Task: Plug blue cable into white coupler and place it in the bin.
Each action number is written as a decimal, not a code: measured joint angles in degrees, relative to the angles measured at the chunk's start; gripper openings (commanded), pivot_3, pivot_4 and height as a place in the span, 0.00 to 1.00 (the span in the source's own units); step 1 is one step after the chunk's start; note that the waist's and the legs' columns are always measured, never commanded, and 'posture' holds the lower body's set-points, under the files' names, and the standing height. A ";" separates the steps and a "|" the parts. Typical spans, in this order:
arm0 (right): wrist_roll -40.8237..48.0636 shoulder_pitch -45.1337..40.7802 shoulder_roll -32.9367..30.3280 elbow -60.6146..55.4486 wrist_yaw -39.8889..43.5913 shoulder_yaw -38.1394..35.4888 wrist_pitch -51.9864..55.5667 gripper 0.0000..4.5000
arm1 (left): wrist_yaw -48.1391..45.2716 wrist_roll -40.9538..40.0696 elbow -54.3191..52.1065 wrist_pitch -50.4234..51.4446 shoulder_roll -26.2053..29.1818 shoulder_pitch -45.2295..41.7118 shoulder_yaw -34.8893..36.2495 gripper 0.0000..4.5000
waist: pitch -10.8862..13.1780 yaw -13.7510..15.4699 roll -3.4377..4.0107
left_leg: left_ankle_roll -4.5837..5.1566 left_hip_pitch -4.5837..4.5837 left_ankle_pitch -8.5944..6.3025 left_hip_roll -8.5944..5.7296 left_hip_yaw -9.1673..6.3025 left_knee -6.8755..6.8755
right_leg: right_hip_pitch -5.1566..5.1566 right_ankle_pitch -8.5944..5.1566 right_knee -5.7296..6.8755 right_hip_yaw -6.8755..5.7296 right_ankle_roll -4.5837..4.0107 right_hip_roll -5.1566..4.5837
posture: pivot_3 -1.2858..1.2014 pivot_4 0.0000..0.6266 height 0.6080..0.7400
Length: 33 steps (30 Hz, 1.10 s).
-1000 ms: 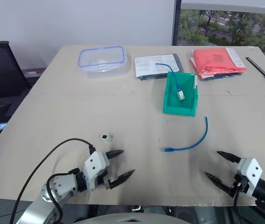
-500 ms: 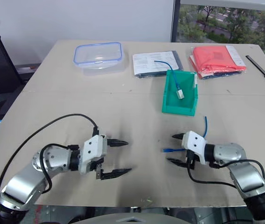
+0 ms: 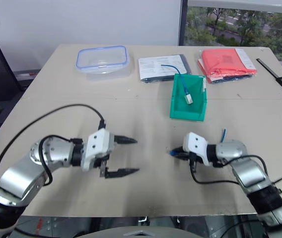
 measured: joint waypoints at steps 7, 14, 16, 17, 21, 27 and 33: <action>-2.46 -11.47 7.07 12.56 -0.56 2.87 -0.56 0.25 | -5.38 4.02 9.81 -1.36 0.14 -12.52 -4.67 1.00 | 0.01 -0.02 -0.01 | -0.27 -0.12 0.15 -0.01 -0.01 -0.02 | -0.04 0.21 -0.04 -0.01 -0.05 0.22 | 0.52 0.24 0.97; 0.09 -11.01 8.01 12.22 -0.87 -0.08 -0.11 0.92 | -11.22 11.82 24.02 -8.60 -3.91 -21.43 -12.60 1.00 | 0.04 0.28 -0.03 | -0.28 -0.21 0.14 -0.02 -0.01 -0.04 | -0.05 0.18 -0.08 -0.02 0.02 0.18 | 0.52 0.24 0.97; 2.74 -6.31 5.25 6.96 -1.23 -4.17 1.74 0.92 | -13.36 13.69 27.90 -10.98 -5.77 -23.54 -14.80 1.00 | 0.08 0.27 -0.05 | -0.27 -0.22 0.14 -0.12 -0.05 -0.04 | -0.03 0.16 -0.05 -0.04 0.07 0.07 | 0.52 0.24 0.97; 5.45 -1.50 3.60 1.92 -1.87 -7.81 3.87 0.92 | -15.06 14.70 30.84 -12.01 -7.24 -25.42 -16.12 1.00 | 0.09 0.53 -0.08 | -0.27 -0.22 0.14 -0.13 -0.09 -0.04 | -0.02 0.15 -0.04 -0.09 0.08 0.03 | 0.52 0.24 0.97; 12.59 11.85 2.25 -10.32 -4.97 -17.27 7.27 0.92 | -16.94 17.76 40.52 -15.48 -12.92 -30.11 -18.42 1.00 | 0.10 0.71 -0.10 | -0.25 -0.21 0.13 -0.16 -0.10 -0.01 | -0.01 0.15 -0.01 -0.08 0.09 0.09 | 0.52 0.24 0.97; 15.61 28.07 1.56 -17.07 -6.44 -25.08 4.71 0.92 | -17.71 21.50 52.13 -22.23 -20.70 -33.50 -20.49 1.00 | 0.11 -0.09 -0.12 | -0.01 -0.07 -0.01 -0.14 -0.07 0.01 | 0.01 0.10 0.05 -0.06 0.21 0.18 | 0.52 0.24 0.97; 15.69 33.36 1.39 -17.96 -8.39 -27.01 2.71 0.92 | -18.46 25.71 60.91 -28.32 -23.99 -36.30 -21.86 1.00 | 0.11 -0.02 -0.13 | 0.00 -0.10 -0.01 0.06 -0.17 0.14 | 0.01 0.09 0.08 -0.01 0.23 0.34 | 0.52 0.24 0.97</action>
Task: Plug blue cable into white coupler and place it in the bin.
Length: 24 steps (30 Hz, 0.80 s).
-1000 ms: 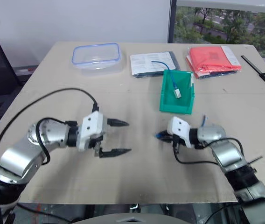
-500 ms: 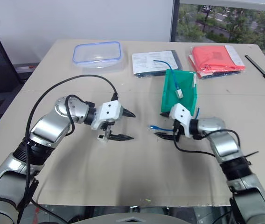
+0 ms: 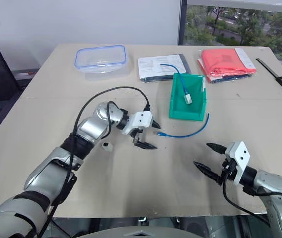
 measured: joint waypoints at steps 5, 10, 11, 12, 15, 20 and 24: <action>0.39 0.30 0.80 -2.45 -2.66 -0.03 -0.37 0.94 | -0.16 1.53 4.59 -1.85 -2.54 -2.26 0.08 0.72 | -0.01 0.21 0.00 | 0.01 -0.09 -0.01 0.05 -0.03 0.12 | 0.03 0.00 -0.02 -0.02 -0.01 0.01 | 0.52 0.24 0.97; 1.85 2.08 0.79 -3.81 -2.65 -0.03 -0.29 0.94 | -0.32 2.72 6.38 -2.76 -2.77 -3.42 0.57 0.18 | -0.01 0.11 -0.01 | 0.02 -0.09 -0.01 0.06 -0.01 0.20 | 0.05 0.01 -0.02 0.00 -0.01 0.01 | 0.52 0.24 0.97; 2.88 2.49 0.74 -4.17 -2.32 -0.03 -0.25 0.94 | -0.37 2.82 6.73 -2.78 -2.80 -3.62 0.74 0.08 | -0.02 0.02 -0.01 | 0.01 -0.07 -0.01 0.10 -0.01 0.20 | 0.05 0.01 -0.02 0.00 -0.02 0.06 | 0.52 0.24 0.97; 3.47 2.58 0.66 -4.23 -2.15 -0.03 -0.22 0.94 | -0.49 2.86 6.81 -2.79 -2.84 -3.70 0.90 0.02 | -0.02 0.01 -0.01 | 0.02 -0.07 -0.01 0.12 -0.01 0.20 | 0.05 0.01 -0.01 0.00 -0.02 0.08 | 0.52 0.24 0.97; 4.63 2.55 0.35 -4.38 -1.83 -0.03 -0.21 0.94 | -0.83 3.10 7.16 -2.96 -3.02 -3.83 1.08 0.02 | -0.02 0.06 -0.01 | 0.01 -0.06 -0.01 0.16 -0.05 0.21 | 0.06 0.01 0.00 -0.02 -0.03 0.12 | 0.52 0.24 0.97; 7.05 2.63 0.01 -4.61 -1.58 -0.16 0.23 0.94 | -3.55 0.76 6.51 0.87 -4.87 -2.96 3.01 0.02 | -0.02 0.09 0.00 | 0.01 -0.10 -0.01 0.17 -0.05 0.22 | 0.06 0.04 -0.01 -0.02 -0.08 0.12 | 0.52 0.24 0.97; 14.95 5.06 -1.35 -8.57 -2.47 -0.63 7.29 0.94 | -5.26 -7.03 0.08 11.38 -7.61 -1.92 7.40 0.02 | 0.01 0.15 -0.03 | 0.01 -0.27 -0.02 0.20 -0.19 0.44 | 0.05 0.11 0.00 -0.12 -0.20 0.10 | 0.52 0.24 0.97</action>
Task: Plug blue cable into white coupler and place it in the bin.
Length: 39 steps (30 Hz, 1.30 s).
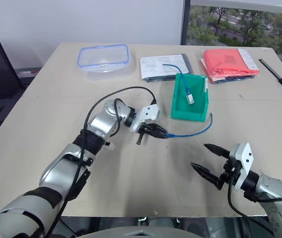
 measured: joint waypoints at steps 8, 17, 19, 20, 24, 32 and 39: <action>20.21 -7.44 7.75 -4.45 -14.96 -0.01 10.14 0.94 | -1.08 -15.40 -14.59 22.02 -1.78 0.98 6.42 0.02 | -0.01 -0.14 0.03 | 0.00 0.10 0.01 0.08 -0.10 0.15 | 0.08 0.00 0.17 0.02 0.02 0.06 | 0.52 0.24 0.97; 34.07 -16.00 9.51 -6.60 -23.13 0.07 12.07 0.75 | 1.89 -21.92 -17.29 30.36 -2.40 0.90 9.26 0.00 | -0.01 -0.06 0.03 | 0.00 0.07 0.00 0.00 -0.09 0.19 | 0.12 0.09 0.11 0.08 -0.04 0.10 | 0.52 0.24 0.97; 34.28 -16.72 9.48 -6.56 -23.65 0.12 12.07 0.56 | 2.11 -22.48 -17.28 31.04 -2.44 0.83 9.28 0.00 | -0.01 -0.06 0.03 | 0.00 0.06 0.00 0.00 -0.09 0.18 | 0.12 0.13 0.10 0.08 -0.10 0.10 | 0.52 0.24 0.97; 34.28 -16.84 9.41 -6.44 -24.08 0.05 12.04 0.44 | 2.04 -22.85 -17.28 31.20 -2.48 0.73 9.29 0.00 | -0.01 -0.06 0.03 | 0.00 0.06 0.00 0.00 -0.09 0.18 | 0.11 0.13 0.09 0.08 -0.10 0.10 | 0.52 0.24 0.97; 34.11 -16.88 8.69 -5.86 -24.42 -0.70 12.00 0.01 | 1.89 -24.25 -17.29 31.50 -2.83 0.57 9.26 0.00 | -0.01 -0.07 0.03 | 0.00 0.06 0.00 0.00 -0.09 0.17 | 0.11 0.13 0.09 0.08 -0.10 0.11 | 0.52 0.24 0.97; 33.84 -16.99 7.78 -5.81 -24.32 -0.66 12.01 0.01 | 2.09 -24.80 -17.26 32.82 -2.88 0.42 9.28 0.00 | -0.01 -0.08 0.03 | 0.01 0.06 0.00 0.01 -0.09 0.17 | 0.11 0.12 0.09 0.08 -0.09 0.12 | 0.52 0.24 0.97; 35.38 -19.11 7.97 -5.55 -23.90 0.28 12.25 0.00 | 5.57 -24.60 -19.56 29.18 -2.70 0.44 10.85 0.73 | -0.01 -0.09 0.03 | 0.01 0.06 0.00 0.02 -0.09 0.16 | 0.10 0.14 0.08 0.10 -0.11 0.12 | 0.52 0.24 0.97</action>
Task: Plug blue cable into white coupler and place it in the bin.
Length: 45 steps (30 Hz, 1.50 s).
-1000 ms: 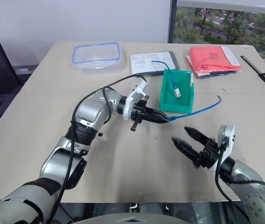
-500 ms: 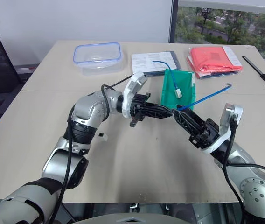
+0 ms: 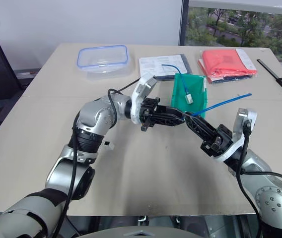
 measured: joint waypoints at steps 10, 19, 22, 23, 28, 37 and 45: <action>-0.30 -1.46 -0.96 6.41 2.04 -3.26 -0.62 0.00 | 19.12 -5.48 -29.14 5.85 12.77 11.63 15.95 0.73 | -0.07 -0.06 0.16 | -0.02 0.17 0.00 0.06 0.06 -0.17 | 0.08 0.00 -0.06 0.07 0.00 -0.05 | 0.52 0.24 0.97; -3.19 -3.70 -0.54 12.13 5.03 -3.42 -1.08 0.00 | 41.55 20.75 -51.02 -20.75 8.79 58.35 15.32 0.73 | -0.05 0.08 0.08 | 0.05 0.15 -0.06 -0.01 0.28 -0.21 | 0.07 0.03 -0.18 0.22 -0.10 -0.60 | 0.52 0.24 0.97; -3.92 -4.28 -0.56 13.35 5.59 -3.37 -0.89 0.00 | 46.78 26.54 -53.83 -26.53 6.40 67.76 15.45 0.73 | -0.05 0.16 0.10 | 0.04 0.17 -0.06 0.00 0.26 -0.21 | 0.04 -0.07 -0.16 0.20 -0.29 -0.62 | 0.52 0.24 0.97; -4.05 -4.59 -0.58 13.61 5.92 -3.38 -0.76 0.00 | 48.79 28.35 -54.64 -28.72 4.78 71.08 15.18 0.73 | -0.06 0.10 0.11 | 0.04 0.18 -0.07 0.01 0.27 -0.21 | 0.04 -0.07 -0.16 0.20 -0.29 -0.64 | 0.52 0.24 0.97; -4.34 -5.15 -1.13 14.16 6.16 -3.45 0.18 0.00 | 57.80 33.79 -51.30 -33.36 -2.88 79.38 13.38 0.73 | -0.07 0.14 0.15 | 0.00 0.14 -0.10 0.01 0.25 -0.21 | -0.05 -0.19 -0.16 0.16 -0.10 -0.64 | 0.52 0.24 0.97; -4.38 -5.12 -1.40 13.98 4.93 -3.75 0.33 0.00 | 61.27 34.71 -38.44 -35.57 -5.55 75.59 10.63 0.73 | -0.07 0.03 0.17 | 0.05 0.08 -0.07 0.02 0.27 -0.32 | -0.11 -0.20 -0.21 0.11 -0.08 -0.58 | 0.52 0.24 0.97; -4.96 -4.29 -1.41 11.96 3.55 -4.25 0.13 0.00 | 62.56 34.01 -28.97 -44.37 -6.12 69.65 10.09 0.65 | -0.28 0.18 0.55 | 0.06 0.14 -0.07 0.01 0.28 -0.35 | -0.07 -0.20 -0.20 0.11 -0.06 -0.61 | 0.52 0.24 0.97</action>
